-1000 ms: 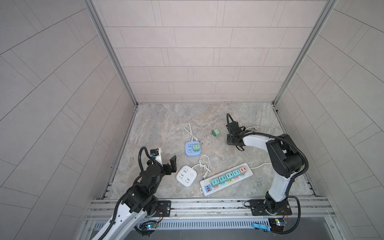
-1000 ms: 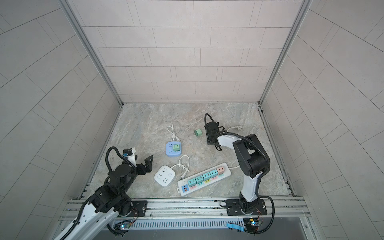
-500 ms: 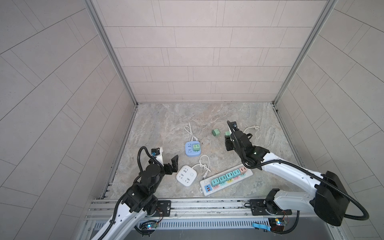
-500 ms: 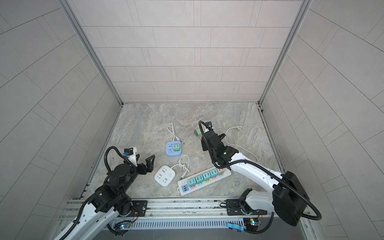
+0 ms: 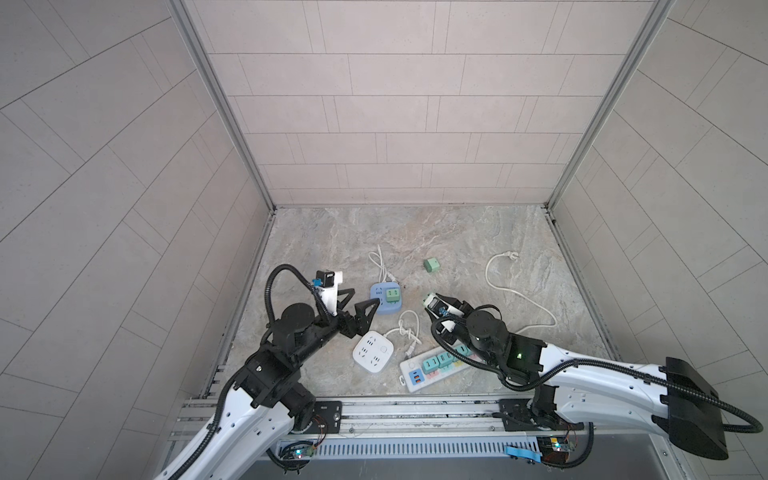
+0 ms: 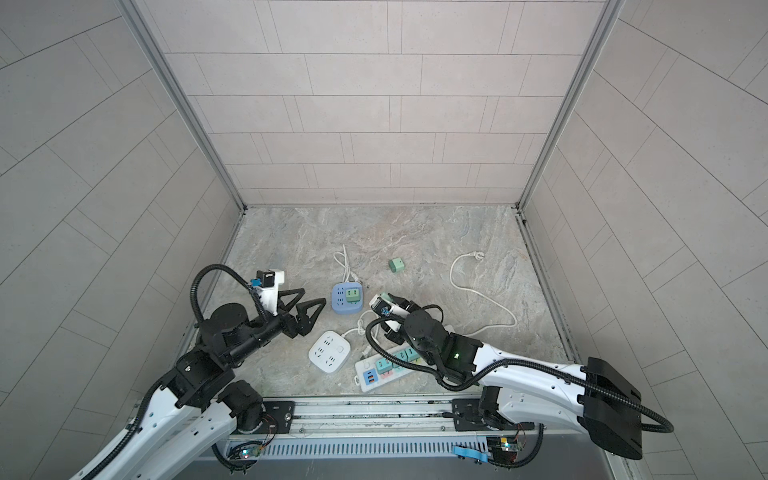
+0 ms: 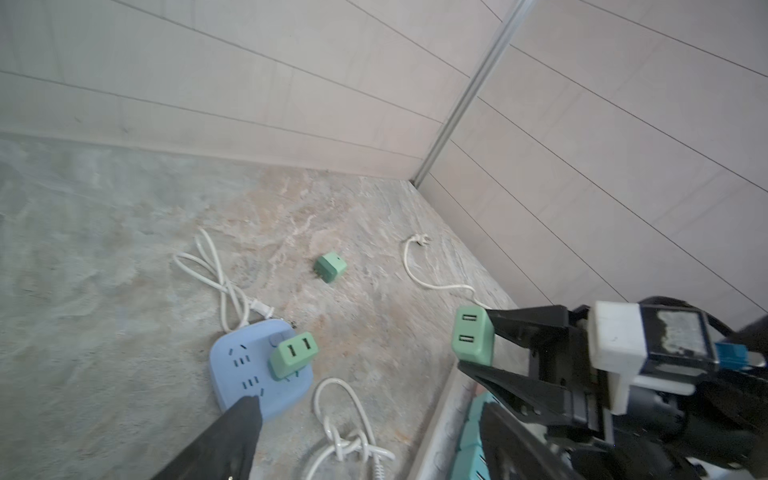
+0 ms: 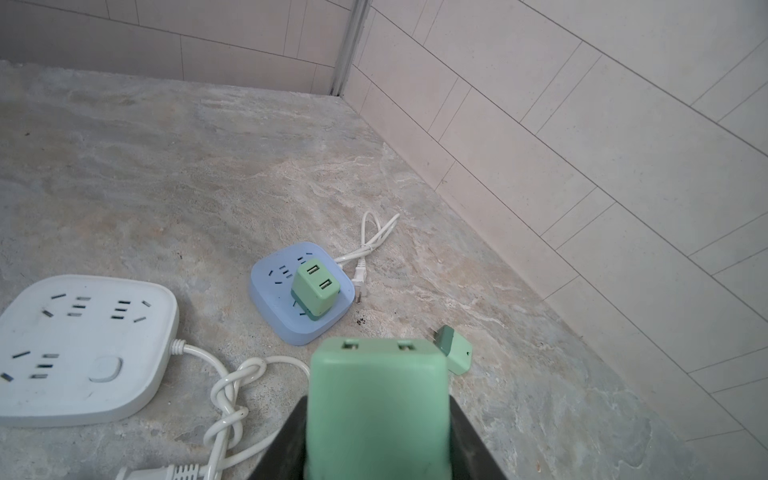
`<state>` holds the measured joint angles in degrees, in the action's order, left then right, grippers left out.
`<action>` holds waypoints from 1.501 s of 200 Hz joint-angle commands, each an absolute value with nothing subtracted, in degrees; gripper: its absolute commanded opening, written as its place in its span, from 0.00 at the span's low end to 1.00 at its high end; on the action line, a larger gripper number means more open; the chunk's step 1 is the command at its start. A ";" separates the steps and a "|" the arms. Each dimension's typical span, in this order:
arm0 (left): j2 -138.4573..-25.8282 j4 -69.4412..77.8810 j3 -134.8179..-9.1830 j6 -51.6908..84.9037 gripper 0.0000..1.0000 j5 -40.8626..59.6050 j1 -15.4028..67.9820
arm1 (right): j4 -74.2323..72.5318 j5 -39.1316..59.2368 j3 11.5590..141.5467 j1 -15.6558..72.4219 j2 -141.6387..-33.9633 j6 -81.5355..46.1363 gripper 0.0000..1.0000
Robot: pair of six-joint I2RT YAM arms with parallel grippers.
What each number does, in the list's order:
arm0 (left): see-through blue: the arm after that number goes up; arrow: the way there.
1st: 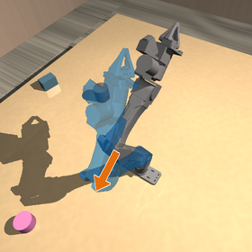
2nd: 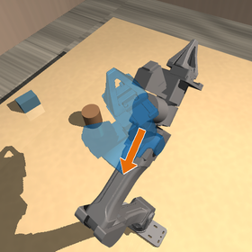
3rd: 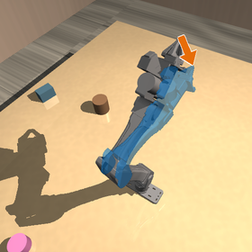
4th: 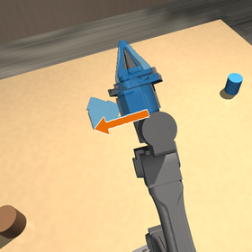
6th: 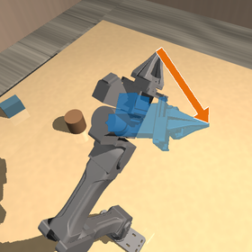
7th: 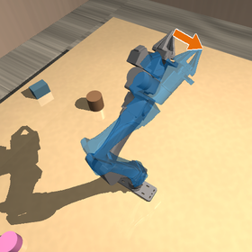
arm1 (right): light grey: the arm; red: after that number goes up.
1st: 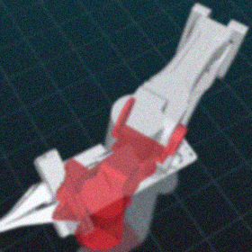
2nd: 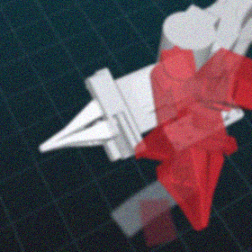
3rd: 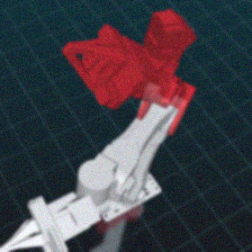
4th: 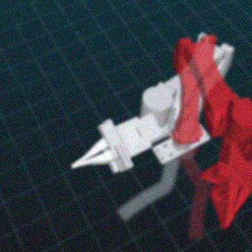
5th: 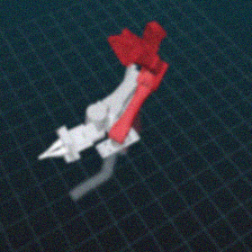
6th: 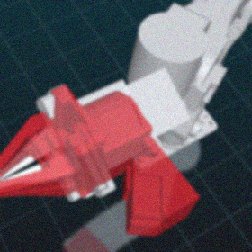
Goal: Insert the plug
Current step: 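Carry the adapter toward the table centre with the right gripper while the left gripper approaches, then close the left gripper on the green adapter while the right gripper holds it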
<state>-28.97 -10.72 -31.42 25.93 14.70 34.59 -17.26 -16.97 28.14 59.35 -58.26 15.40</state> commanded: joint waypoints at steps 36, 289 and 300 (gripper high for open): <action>-33.84 -0.85 -29.70 29.85 0.76 29.20 35.49 | -34.11 -17.55 23.22 62.16 -61.87 37.76 0.00; -52.19 9.23 -32.40 24.57 0.51 22.77 50.53 | -28.25 0.33 21.49 62.58 -51.69 46.86 0.00; -52.22 9.14 -32.48 24.47 0.50 22.74 50.56 | -28.19 0.43 21.34 62.59 -51.27 46.69 0.00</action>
<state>-52.18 7.05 -30.46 24.56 22.57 50.28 -27.18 -1.30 22.02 62.24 -53.10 46.72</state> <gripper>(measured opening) 0.508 0.444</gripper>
